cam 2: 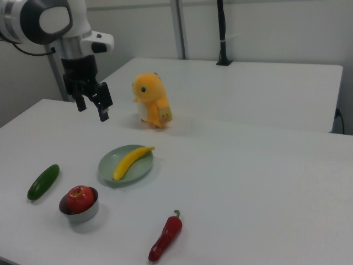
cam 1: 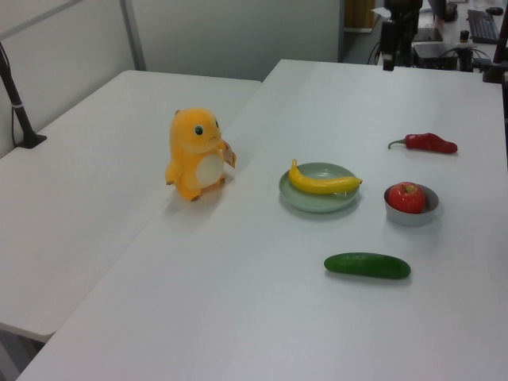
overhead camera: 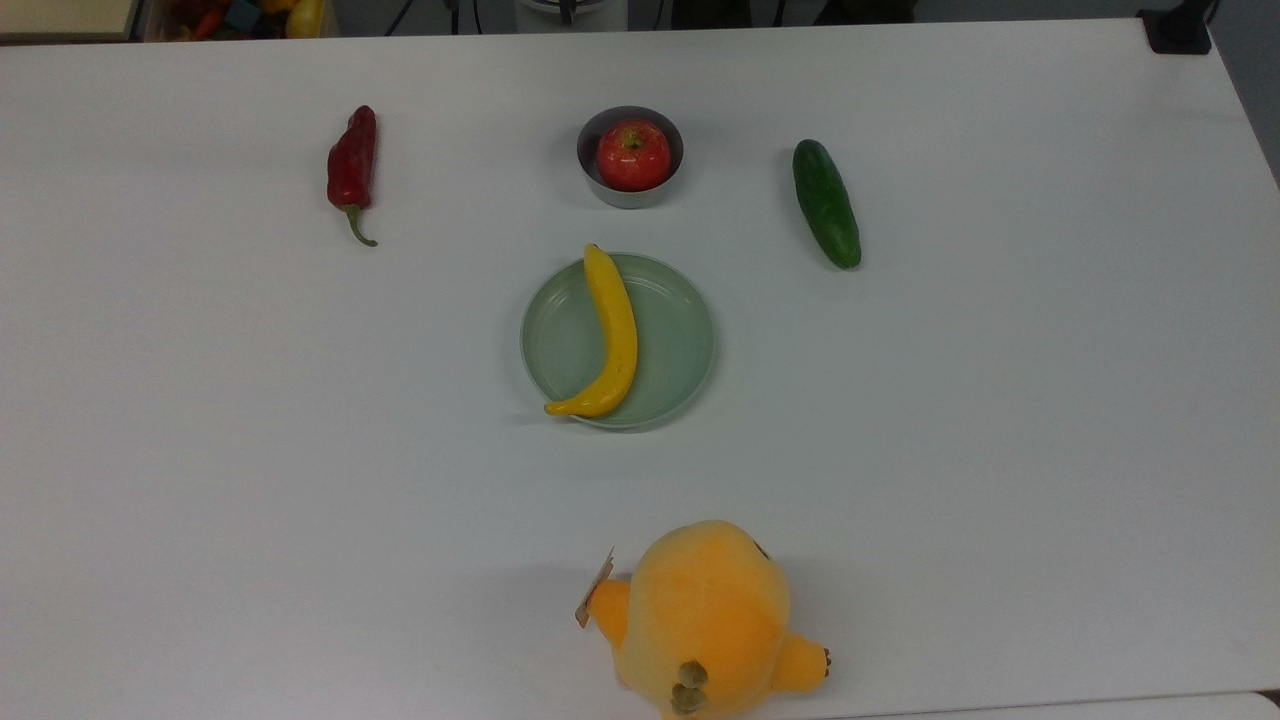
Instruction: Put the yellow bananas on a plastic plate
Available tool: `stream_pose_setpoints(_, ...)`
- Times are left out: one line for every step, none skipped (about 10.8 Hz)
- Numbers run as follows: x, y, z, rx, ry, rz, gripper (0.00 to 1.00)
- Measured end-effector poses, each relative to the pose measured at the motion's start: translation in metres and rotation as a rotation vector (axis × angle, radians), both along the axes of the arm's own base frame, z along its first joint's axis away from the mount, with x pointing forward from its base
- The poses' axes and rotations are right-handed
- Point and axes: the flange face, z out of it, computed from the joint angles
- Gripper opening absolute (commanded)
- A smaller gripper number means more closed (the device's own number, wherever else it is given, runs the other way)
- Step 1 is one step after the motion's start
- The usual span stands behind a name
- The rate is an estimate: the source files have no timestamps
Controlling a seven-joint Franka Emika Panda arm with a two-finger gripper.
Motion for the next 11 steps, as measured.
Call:
stream_pose_setpoints(-0.003, -0.001, 0.004, 0.0, 0.007, -0.011, 1.0)
stream_pose_setpoints(-0.002, 0.001, 0.004, 0.0, 0.008, -0.008, 1.0)
stream_pose_setpoints(-0.002, 0.004, 0.002, 0.0, 0.01, -0.003, 1.0)
stream_pose_setpoints(0.0, 0.006, 0.002, 0.0, 0.0, 0.0, 1.0)
stream_pose_setpoints(0.005, 0.009, 0.003, 0.001, -0.031, 0.017, 1.0)
stream_pose_setpoints(0.011, 0.013, 0.002, 0.001, -0.066, 0.057, 1.0)
stream_pose_setpoints(0.018, 0.014, 0.0, 0.0, -0.093, 0.104, 1.0)
stream_pose_setpoints(0.022, 0.014, -0.003, -0.002, -0.105, 0.153, 1.0)
stream_pose_setpoints(0.023, 0.014, -0.005, -0.003, -0.104, 0.17, 1.0)
stream_pose_setpoints(0.023, 0.014, -0.005, -0.003, -0.104, 0.179, 1.0)
stream_pose_setpoints(0.023, 0.013, -0.005, -0.003, -0.105, 0.185, 1.0)
